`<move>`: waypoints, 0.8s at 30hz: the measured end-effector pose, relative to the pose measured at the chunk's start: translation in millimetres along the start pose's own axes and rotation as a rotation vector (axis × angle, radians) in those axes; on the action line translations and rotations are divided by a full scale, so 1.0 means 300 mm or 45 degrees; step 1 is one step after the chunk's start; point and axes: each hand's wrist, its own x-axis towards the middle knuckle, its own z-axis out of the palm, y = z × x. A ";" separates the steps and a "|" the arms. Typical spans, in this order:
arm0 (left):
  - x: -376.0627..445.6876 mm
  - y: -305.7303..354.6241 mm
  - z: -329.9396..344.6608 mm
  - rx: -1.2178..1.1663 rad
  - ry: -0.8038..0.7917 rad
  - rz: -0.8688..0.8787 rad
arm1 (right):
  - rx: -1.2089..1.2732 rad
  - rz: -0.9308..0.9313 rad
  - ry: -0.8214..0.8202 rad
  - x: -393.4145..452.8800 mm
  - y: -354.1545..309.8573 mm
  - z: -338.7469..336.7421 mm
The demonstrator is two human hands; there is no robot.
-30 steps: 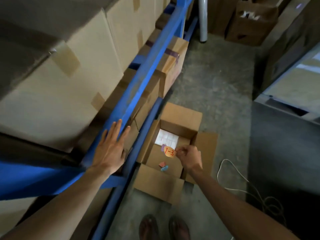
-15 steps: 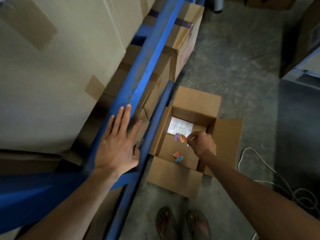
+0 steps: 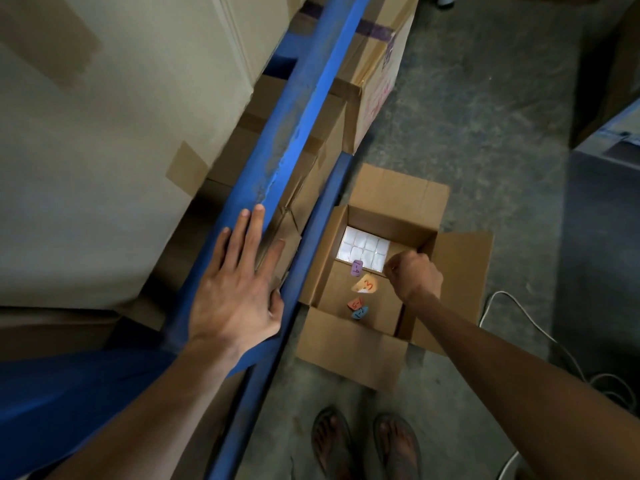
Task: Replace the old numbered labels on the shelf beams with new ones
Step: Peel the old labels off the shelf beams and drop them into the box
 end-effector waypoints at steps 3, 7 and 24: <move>0.002 0.001 0.003 -0.003 -0.002 -0.002 | 0.020 0.013 0.001 0.005 -0.005 -0.005; 0.001 0.001 0.008 0.000 0.010 0.002 | 0.064 -0.016 -0.031 0.001 -0.018 -0.012; -0.015 0.034 -0.067 -0.193 -0.111 -0.046 | 0.672 -0.320 -0.164 -0.236 -0.126 -0.259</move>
